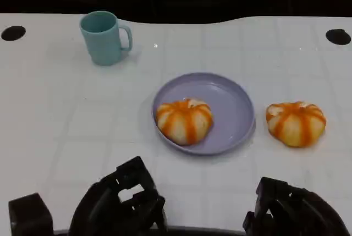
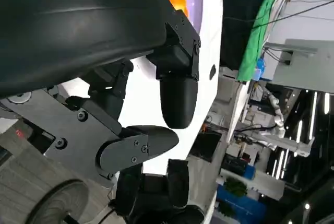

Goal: Grasp the bread from the table and place it into the plate.

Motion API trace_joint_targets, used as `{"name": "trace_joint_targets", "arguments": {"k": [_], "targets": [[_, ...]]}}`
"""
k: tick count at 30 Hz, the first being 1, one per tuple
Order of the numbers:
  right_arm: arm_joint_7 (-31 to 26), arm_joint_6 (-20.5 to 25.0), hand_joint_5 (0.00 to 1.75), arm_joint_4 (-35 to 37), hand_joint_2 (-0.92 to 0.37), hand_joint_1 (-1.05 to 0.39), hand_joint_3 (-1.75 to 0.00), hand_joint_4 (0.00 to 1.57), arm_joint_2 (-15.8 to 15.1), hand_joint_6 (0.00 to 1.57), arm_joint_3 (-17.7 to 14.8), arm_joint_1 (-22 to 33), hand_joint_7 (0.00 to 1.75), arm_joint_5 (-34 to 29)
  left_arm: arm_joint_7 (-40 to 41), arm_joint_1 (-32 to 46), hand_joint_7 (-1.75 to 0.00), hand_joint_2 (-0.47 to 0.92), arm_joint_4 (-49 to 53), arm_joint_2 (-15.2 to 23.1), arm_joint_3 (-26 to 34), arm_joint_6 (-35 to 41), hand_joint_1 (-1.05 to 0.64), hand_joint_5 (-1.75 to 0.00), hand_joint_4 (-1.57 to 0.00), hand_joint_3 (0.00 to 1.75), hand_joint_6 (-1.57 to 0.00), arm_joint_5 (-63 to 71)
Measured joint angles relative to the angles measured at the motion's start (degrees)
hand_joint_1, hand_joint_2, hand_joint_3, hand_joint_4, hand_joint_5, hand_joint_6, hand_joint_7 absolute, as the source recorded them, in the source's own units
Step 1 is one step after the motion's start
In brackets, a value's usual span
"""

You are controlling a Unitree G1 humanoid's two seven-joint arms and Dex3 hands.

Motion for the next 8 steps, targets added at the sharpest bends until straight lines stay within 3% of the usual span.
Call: {"name": "trace_joint_targets", "arguments": {"k": [8], "targets": [[0.2,0.0,1.60,0.0,-0.92,-0.69,-0.24,0.86,-0.2,0.77,-0.1,0.0,1.34,0.0,0.0,-0.1,-1.75,0.47,0.2,-0.1,0.1,0.0,-0.30,-1.75,-0.72,0.85,-0.52,0.0]]}}
